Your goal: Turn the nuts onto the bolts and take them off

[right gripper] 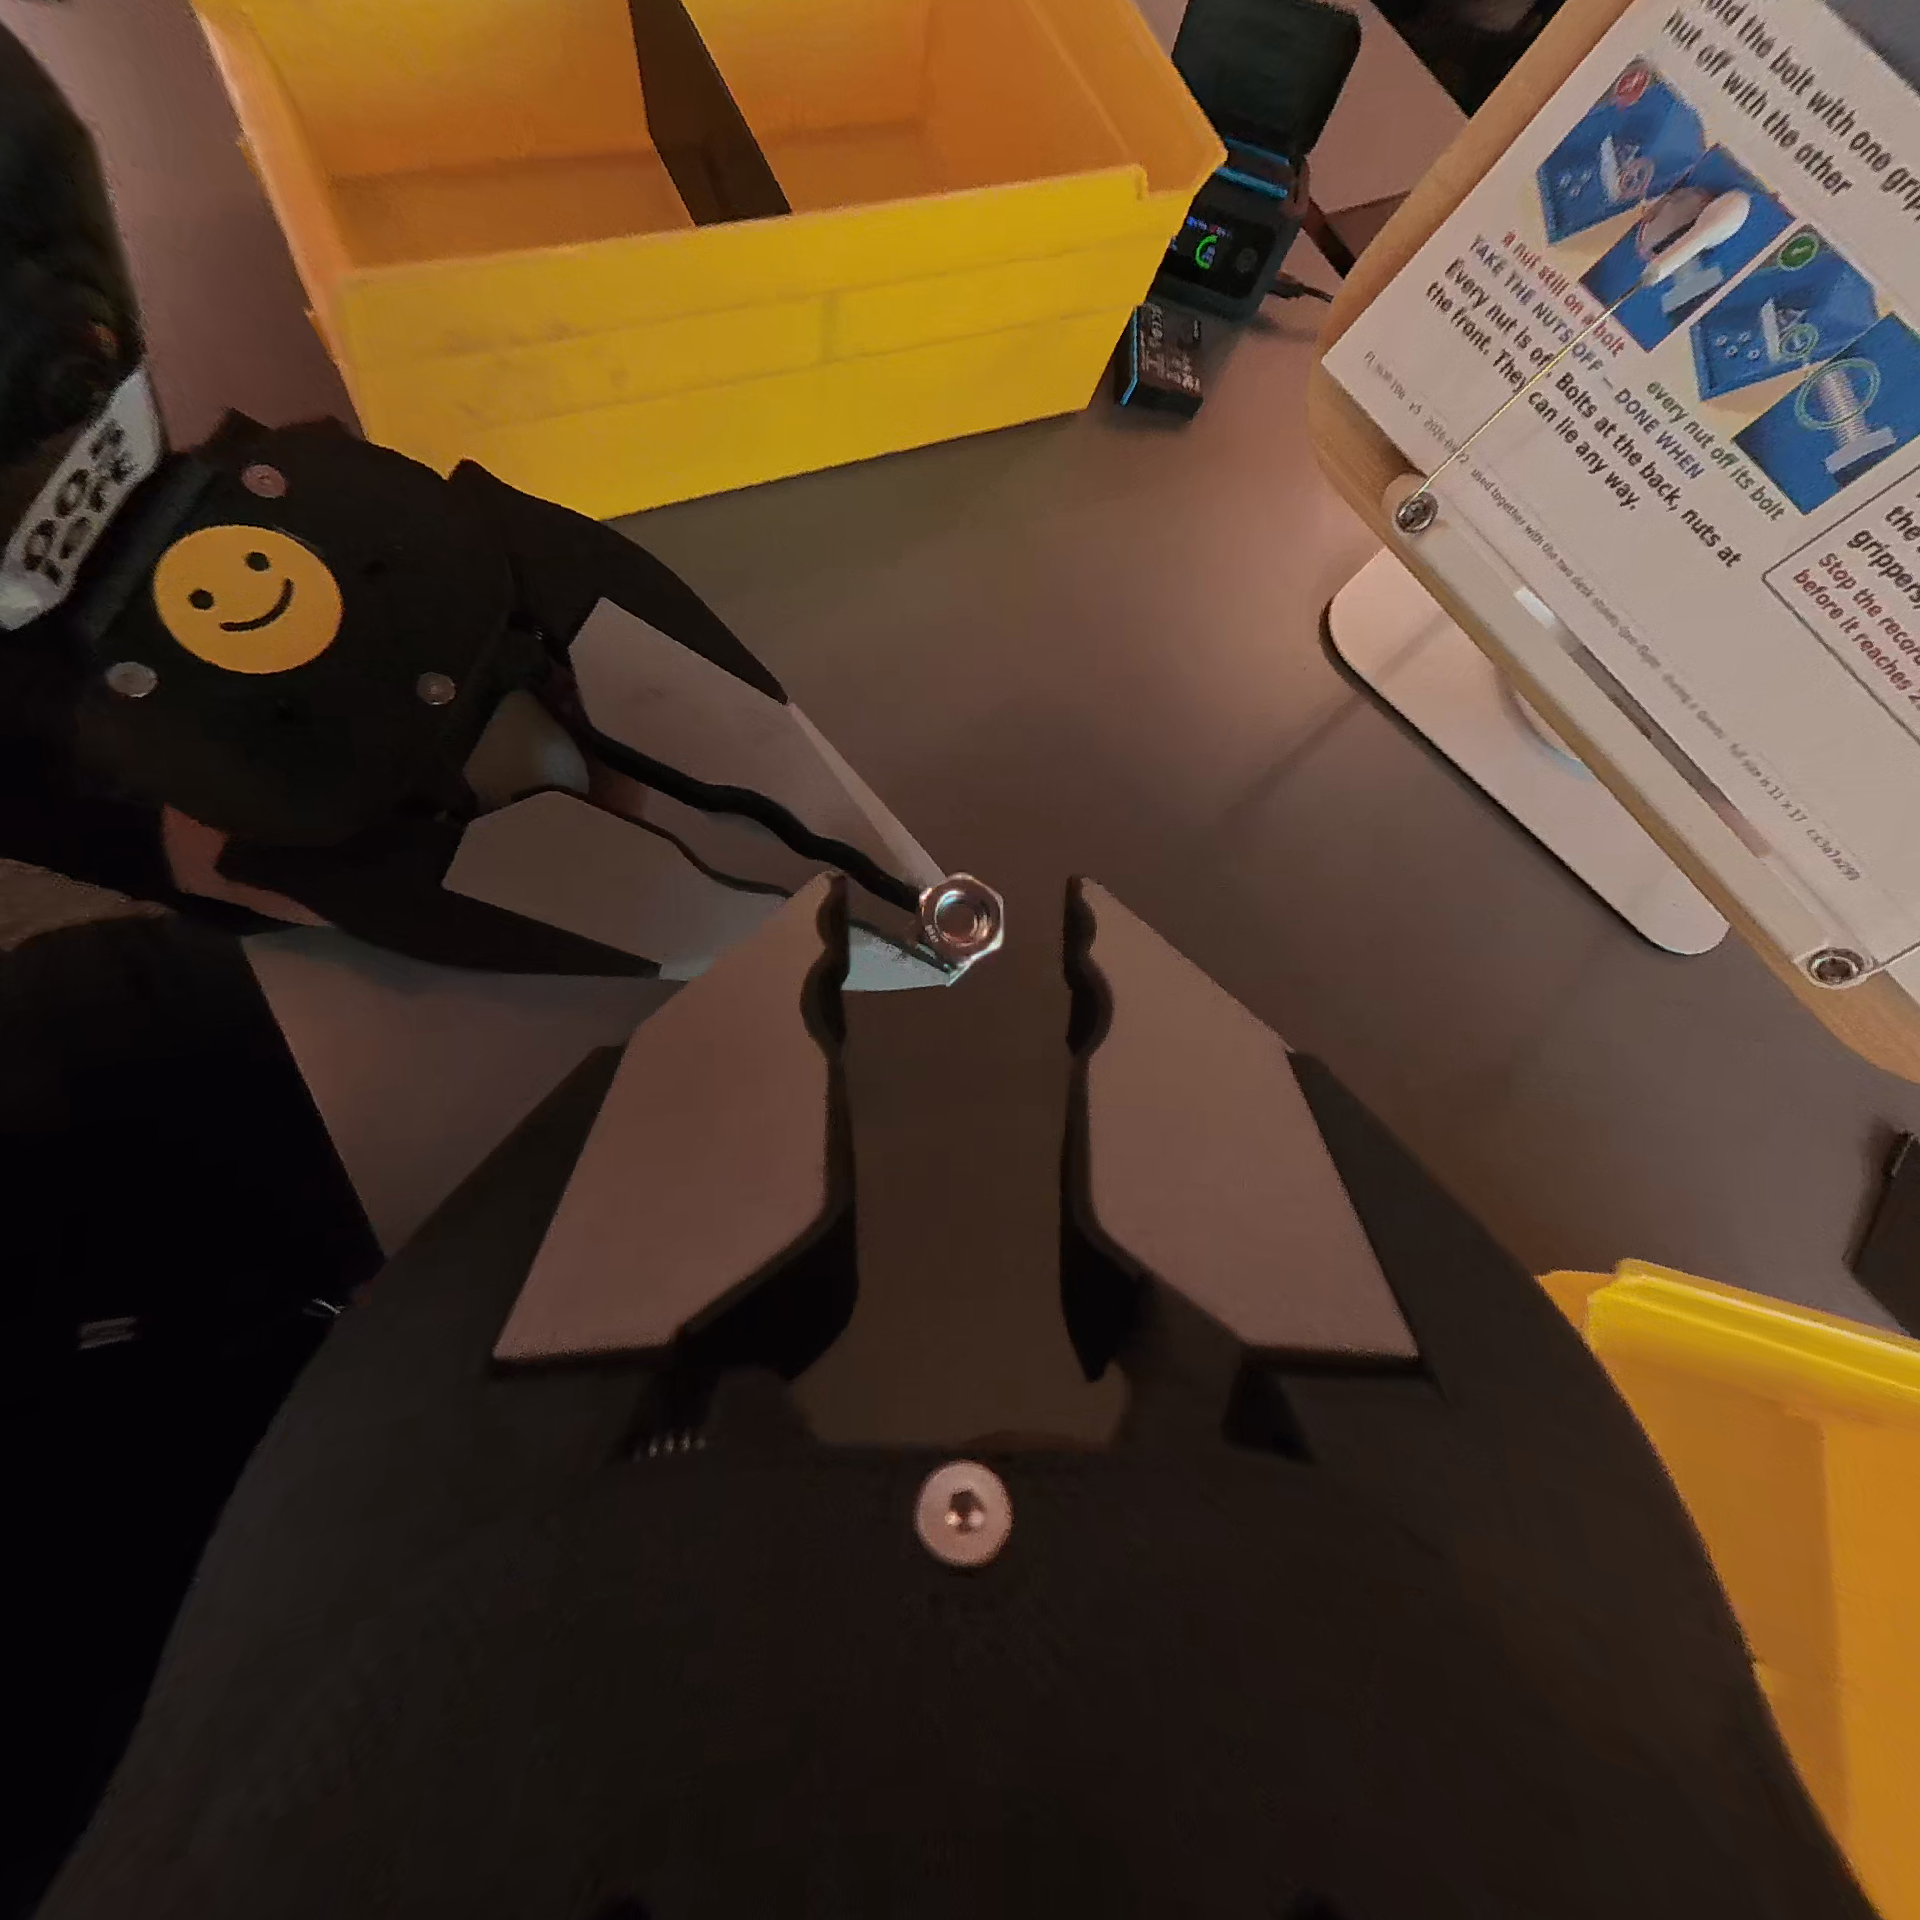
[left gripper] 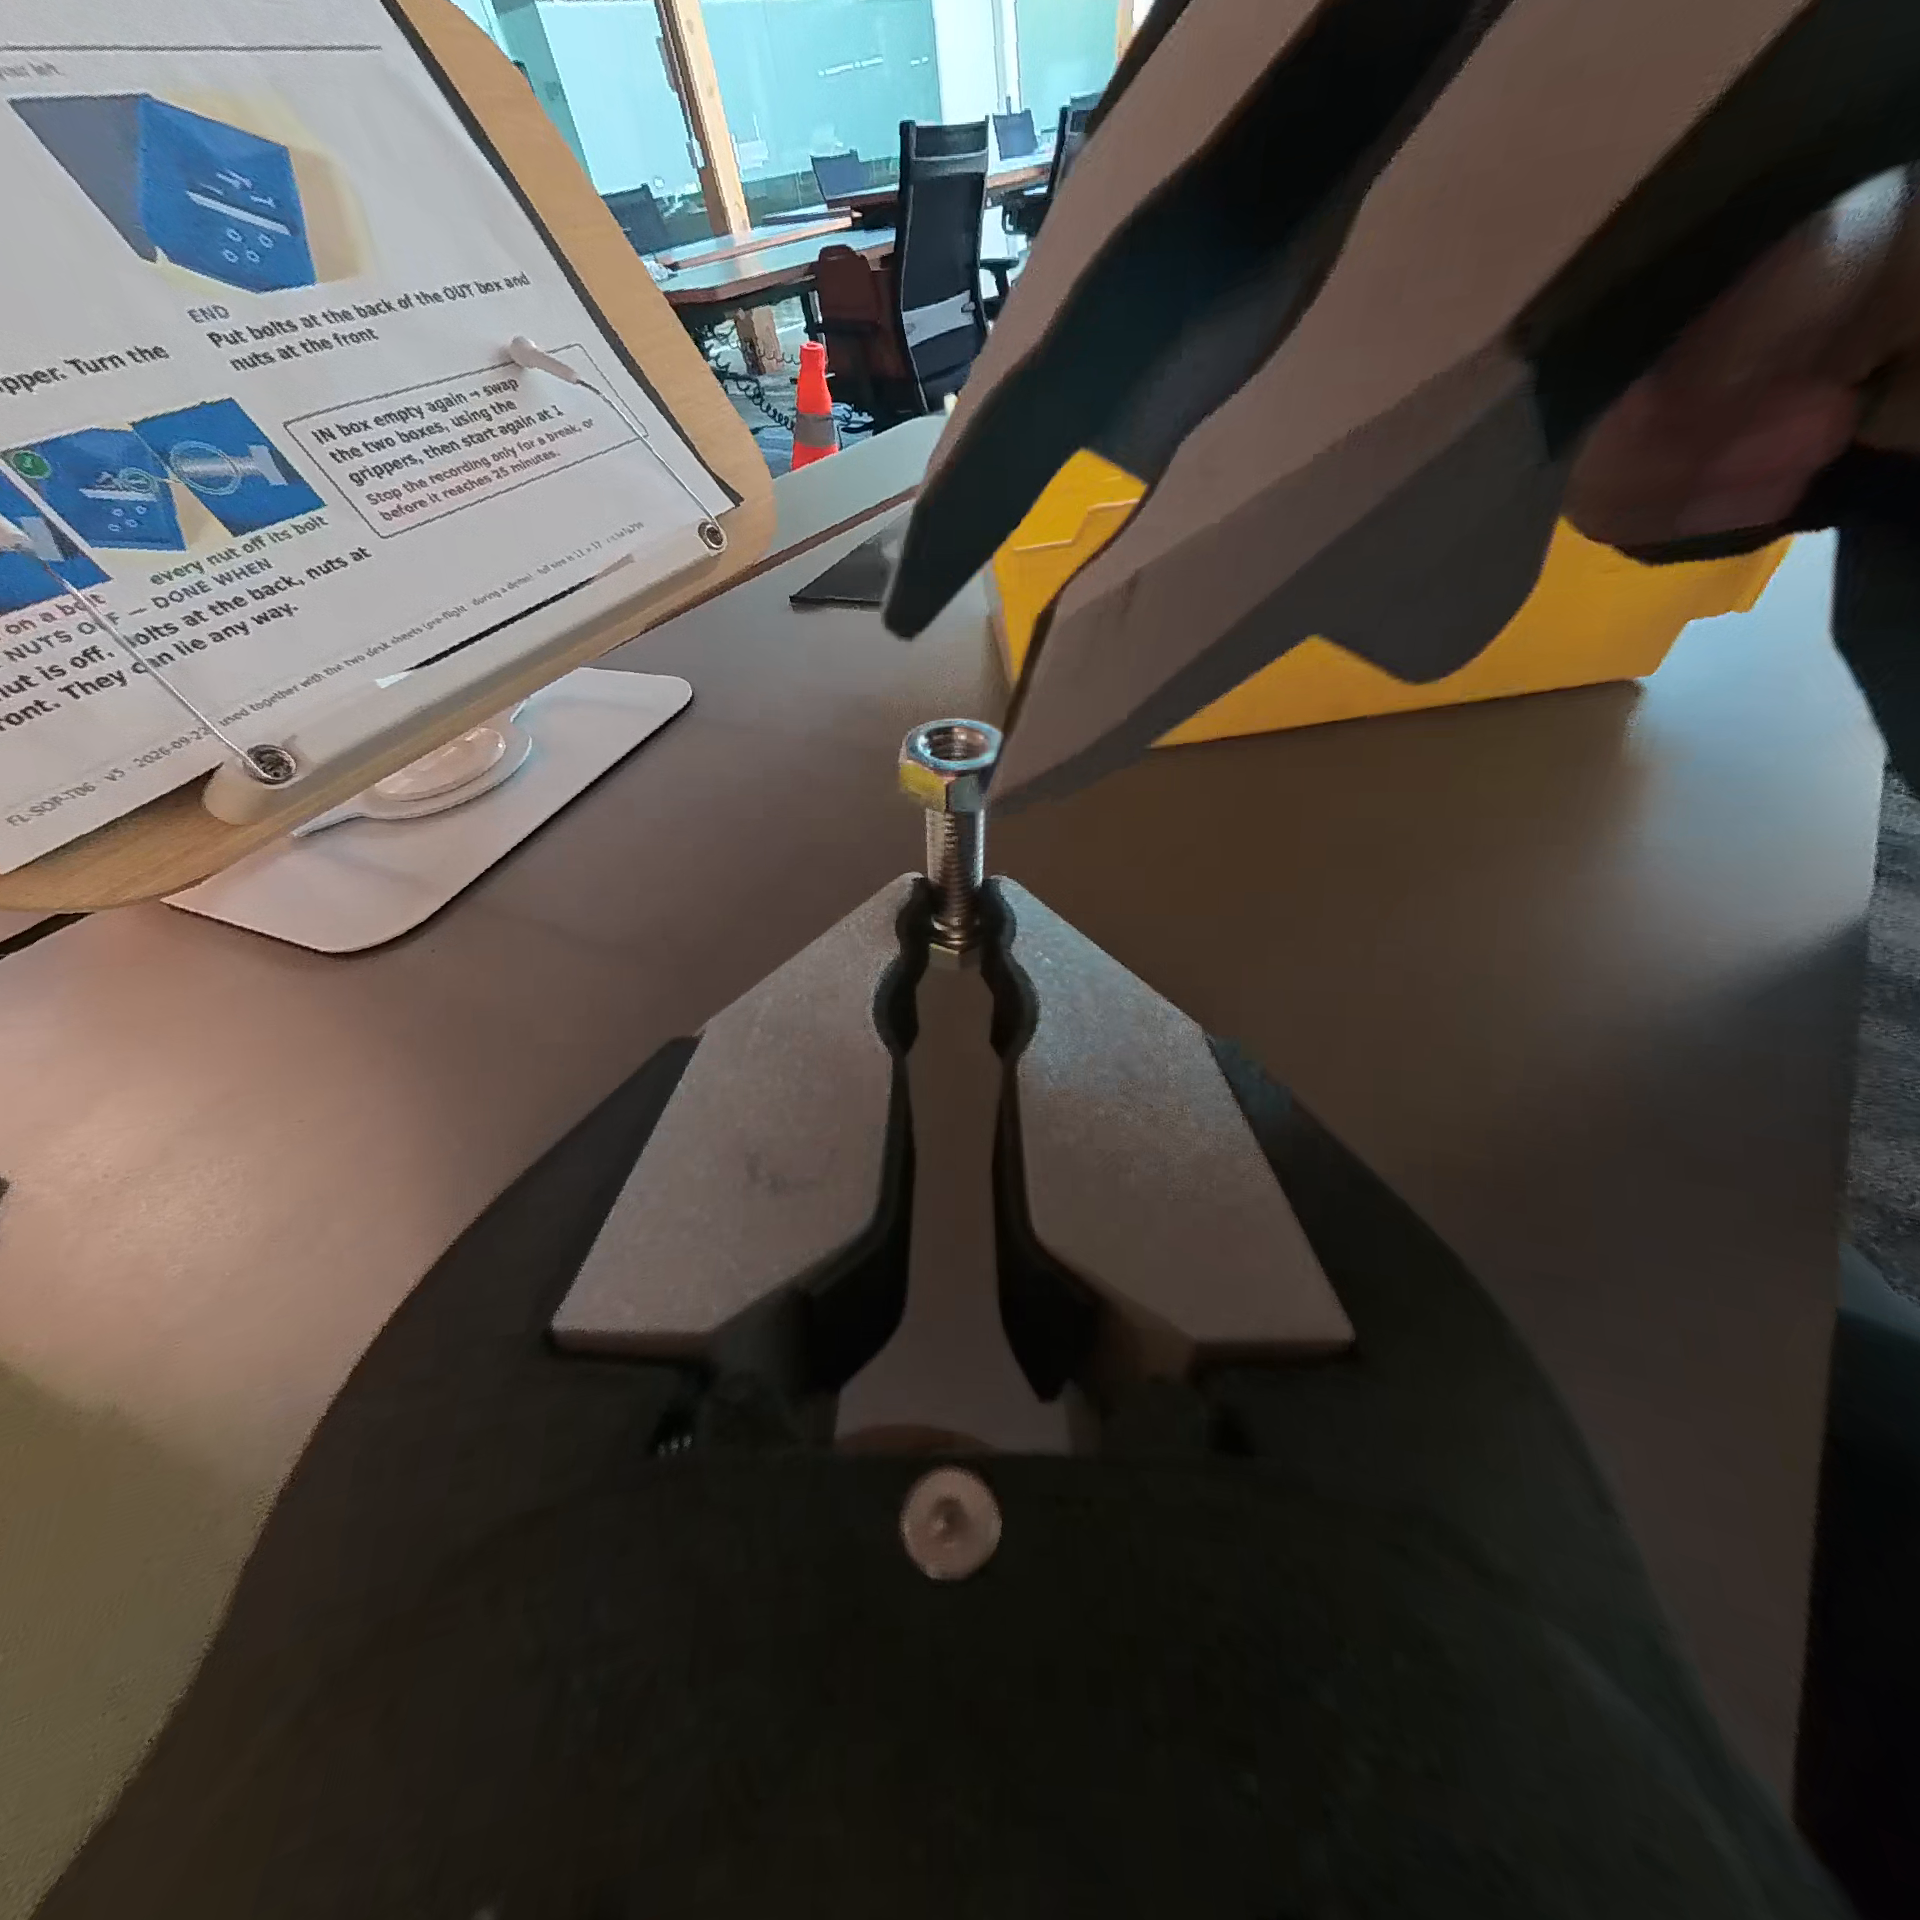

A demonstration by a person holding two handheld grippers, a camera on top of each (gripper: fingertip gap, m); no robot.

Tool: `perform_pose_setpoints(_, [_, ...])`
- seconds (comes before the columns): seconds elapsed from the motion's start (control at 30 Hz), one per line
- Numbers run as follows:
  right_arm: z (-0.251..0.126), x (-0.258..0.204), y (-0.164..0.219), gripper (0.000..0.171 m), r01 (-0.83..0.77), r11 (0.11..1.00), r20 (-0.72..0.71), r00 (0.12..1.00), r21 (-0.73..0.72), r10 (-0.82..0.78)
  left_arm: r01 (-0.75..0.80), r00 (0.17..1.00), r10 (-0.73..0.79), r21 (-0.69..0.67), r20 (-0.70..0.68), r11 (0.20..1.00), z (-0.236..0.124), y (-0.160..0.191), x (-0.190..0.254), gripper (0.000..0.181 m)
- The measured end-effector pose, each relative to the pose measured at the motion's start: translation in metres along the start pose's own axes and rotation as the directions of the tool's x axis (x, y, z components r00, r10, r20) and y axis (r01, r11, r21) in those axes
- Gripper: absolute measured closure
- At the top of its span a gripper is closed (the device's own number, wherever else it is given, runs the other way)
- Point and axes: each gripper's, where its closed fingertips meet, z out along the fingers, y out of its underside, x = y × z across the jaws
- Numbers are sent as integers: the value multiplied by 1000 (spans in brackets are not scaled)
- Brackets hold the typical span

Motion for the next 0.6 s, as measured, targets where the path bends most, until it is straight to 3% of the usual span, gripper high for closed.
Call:
perform_pose_setpoints(0.13, [-21,7,-5,132,20,995,26,999,102,-23,26,998,-25,18,-58,999,-4,-1,1,175])
perform_pose_setpoints(0.23, [-32,-12,-5,127,52,960,228,967,274,-117,73,979,-67,22,-195,997,-8,2,8,175])
perform_pose_setpoints(0.33, [-31,-15,2,122,-10,920,325,937,391,-128,100,952,-88,26,-295,995,-14,3,15,175])
perform_pose_setpoints(0.6, [-11,-24,16,119,-98,889,472,870,448,-142,31,943,-13,50,-332,998,-16,4,25,174])
